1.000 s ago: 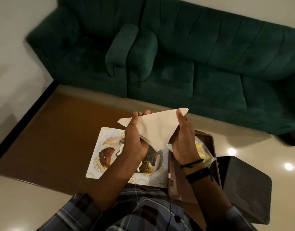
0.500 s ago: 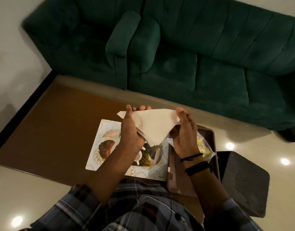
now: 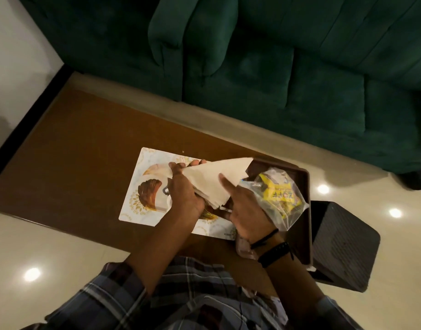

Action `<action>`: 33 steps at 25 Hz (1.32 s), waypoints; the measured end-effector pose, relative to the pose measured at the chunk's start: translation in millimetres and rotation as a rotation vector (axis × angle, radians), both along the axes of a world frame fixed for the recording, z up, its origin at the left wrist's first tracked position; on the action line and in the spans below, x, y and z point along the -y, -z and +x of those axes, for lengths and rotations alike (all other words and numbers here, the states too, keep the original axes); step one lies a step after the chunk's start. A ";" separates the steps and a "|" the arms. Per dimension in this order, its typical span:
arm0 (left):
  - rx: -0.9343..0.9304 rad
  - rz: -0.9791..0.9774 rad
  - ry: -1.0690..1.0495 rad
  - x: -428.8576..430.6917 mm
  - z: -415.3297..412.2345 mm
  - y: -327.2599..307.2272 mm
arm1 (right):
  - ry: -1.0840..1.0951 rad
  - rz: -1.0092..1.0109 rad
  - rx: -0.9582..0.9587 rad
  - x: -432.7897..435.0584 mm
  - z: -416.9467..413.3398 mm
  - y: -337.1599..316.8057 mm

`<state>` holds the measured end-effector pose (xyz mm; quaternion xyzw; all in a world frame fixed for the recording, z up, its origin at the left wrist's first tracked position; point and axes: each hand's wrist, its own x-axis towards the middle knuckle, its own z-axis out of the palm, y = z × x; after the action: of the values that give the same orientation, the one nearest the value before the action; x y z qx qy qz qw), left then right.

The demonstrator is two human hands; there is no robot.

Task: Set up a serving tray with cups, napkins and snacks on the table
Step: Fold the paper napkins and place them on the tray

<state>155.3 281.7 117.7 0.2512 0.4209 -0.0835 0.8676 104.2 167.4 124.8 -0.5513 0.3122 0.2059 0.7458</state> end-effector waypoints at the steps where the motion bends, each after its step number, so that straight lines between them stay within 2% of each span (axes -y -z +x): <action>1: -0.018 0.021 0.018 2.5 -4.9 8.9 | -0.016 -0.027 0.029 -3.2 -7.1 9.6; 5: -0.194 0.218 0.213 -3.1 -27.8 57.8 | 0.100 -0.211 0.062 2.9 -16.5 53.0; 8: -0.207 0.289 0.368 -8.5 -44.2 85.4 | 0.120 -0.292 -0.012 19.7 -14.9 77.7; 11: -0.255 0.325 0.433 -12.4 -54.2 101.5 | 0.157 -0.224 -0.057 27.8 -16.5 98.0; 14: -0.297 0.401 0.453 -20.3 -51.9 117.1 | 0.189 -0.165 -0.021 20.6 -17.8 112.8; 17: -0.278 0.442 0.452 -36.4 -36.2 125.6 | 0.055 -0.158 -0.077 15.8 -8.9 120.7; 19: -0.255 0.444 0.471 -50.1 -20.7 129.2 | -0.169 -0.174 -0.075 19.7 3.6 116.4; 21: -0.254 0.431 0.491 -61.8 -3.2 131.4 | -0.526 -0.298 0.058 27.5 19.2 114.9; 22: -0.257 0.421 0.494 -66.3 6.4 132.3 | -0.723 -0.435 0.131 30.1 27.1 118.0; 24: -0.280 0.394 0.479 -71.8 26.0 131.6 | -0.996 -0.857 0.280 29.7 41.2 131.7; 25: -0.293 0.367 0.468 -72.4 34.7 129.7 | -1.042 -1.054 0.372 26.9 45.4 140.5; 27: -0.313 0.270 0.447 -70.9 50.3 124.6 | -1.027 -1.239 0.547 19.3 53.3 158.1; 30: -0.317 0.109 0.492 -63.1 62.1 117.5 | -0.870 -1.233 0.665 7.4 59.4 172.9; 33: -0.381 0.049 0.520 -59.9 68.4 119.5 | -0.676 -1.221 0.709 0.7 59.6 181.4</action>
<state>223.7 341.6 -1.7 0.3510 0.4994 -0.3377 0.7165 163.8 166.7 -56.6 -0.9619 -0.0714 0.0255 0.2625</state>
